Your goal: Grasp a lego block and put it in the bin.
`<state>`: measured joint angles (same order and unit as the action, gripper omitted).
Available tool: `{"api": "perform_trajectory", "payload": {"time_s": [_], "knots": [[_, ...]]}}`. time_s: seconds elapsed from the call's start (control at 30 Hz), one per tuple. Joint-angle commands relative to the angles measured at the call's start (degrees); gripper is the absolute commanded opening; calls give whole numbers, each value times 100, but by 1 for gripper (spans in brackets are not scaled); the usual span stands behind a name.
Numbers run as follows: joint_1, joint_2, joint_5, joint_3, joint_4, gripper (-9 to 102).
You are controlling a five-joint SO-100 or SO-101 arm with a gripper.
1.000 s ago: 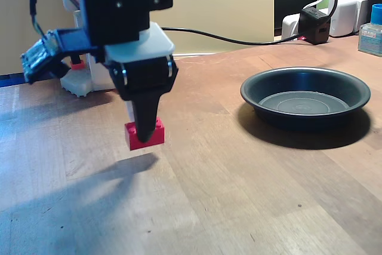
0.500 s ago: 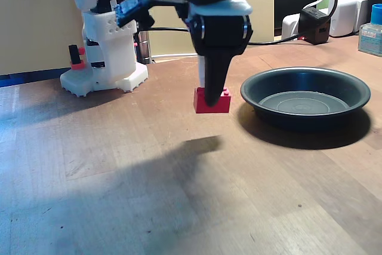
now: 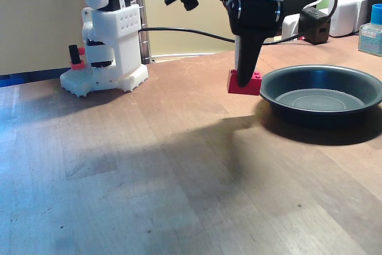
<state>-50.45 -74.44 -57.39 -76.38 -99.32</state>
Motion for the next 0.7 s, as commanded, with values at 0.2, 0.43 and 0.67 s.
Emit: {"api": "perform_trajectory", "payload": {"time_s": [0.2, 0.43, 0.67], "knots": [[-18, -290, -158, 905, -53, 0], [-185, -211, -519, 1345, -53, 0], [-844, 26, -1635, 1301, -18, 0]]}}
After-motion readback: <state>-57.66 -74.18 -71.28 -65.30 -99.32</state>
